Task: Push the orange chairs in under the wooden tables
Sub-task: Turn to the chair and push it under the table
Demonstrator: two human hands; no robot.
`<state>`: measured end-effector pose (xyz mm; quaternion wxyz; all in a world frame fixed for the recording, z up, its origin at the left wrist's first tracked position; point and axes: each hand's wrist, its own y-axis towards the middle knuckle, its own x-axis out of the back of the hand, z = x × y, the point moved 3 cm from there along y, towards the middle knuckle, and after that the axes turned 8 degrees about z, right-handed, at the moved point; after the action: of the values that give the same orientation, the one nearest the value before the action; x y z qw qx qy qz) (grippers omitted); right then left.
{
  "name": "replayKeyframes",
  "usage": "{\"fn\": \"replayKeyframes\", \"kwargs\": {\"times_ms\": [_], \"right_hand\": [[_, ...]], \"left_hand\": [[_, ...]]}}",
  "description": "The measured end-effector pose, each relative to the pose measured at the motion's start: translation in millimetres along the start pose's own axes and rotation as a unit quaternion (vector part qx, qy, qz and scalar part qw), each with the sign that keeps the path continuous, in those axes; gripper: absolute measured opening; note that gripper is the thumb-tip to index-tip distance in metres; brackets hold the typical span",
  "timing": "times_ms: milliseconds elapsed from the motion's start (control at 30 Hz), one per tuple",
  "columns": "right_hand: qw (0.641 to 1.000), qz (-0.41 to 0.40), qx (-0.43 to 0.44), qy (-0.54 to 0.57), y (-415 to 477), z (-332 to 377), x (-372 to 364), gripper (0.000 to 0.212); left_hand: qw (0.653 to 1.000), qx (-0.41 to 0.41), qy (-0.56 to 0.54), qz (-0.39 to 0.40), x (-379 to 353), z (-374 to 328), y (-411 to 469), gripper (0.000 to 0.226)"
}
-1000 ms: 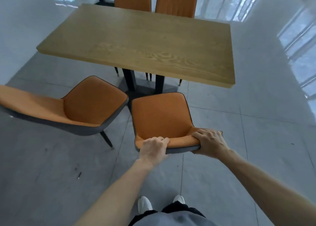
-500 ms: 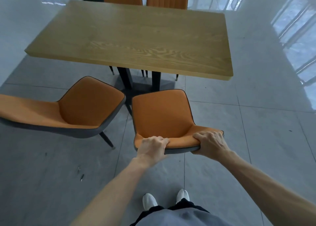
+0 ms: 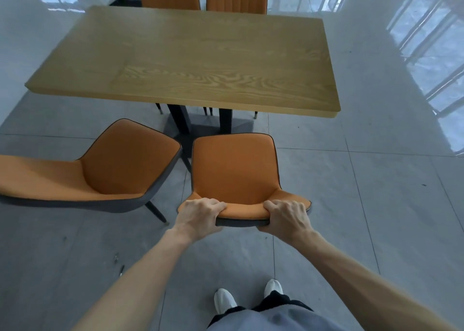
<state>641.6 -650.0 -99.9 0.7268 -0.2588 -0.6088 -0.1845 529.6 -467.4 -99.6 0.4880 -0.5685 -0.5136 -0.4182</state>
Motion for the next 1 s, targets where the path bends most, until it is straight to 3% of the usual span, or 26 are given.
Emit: {"fn": "replayKeyframes", "kwargs": {"times_ms": [267, 533, 1000], "right_hand": [[0.999, -0.033, -0.015, 0.004, 36, 46, 2, 0.037], [0.999, -0.043, -0.017, -0.001, 55, 58, 5, 0.038], [0.999, 0.016, -0.005, -0.046, 72, -6, 13, 0.04]], "left_hand": [[1.0, 0.022, -0.005, 0.004, 8, 65, 3, 0.038], [1.0, -0.012, 0.007, -0.009, 13, 91, 11, 0.039], [0.999, 0.0, 0.001, -0.032, 7, 54, 52, 0.034]]}}
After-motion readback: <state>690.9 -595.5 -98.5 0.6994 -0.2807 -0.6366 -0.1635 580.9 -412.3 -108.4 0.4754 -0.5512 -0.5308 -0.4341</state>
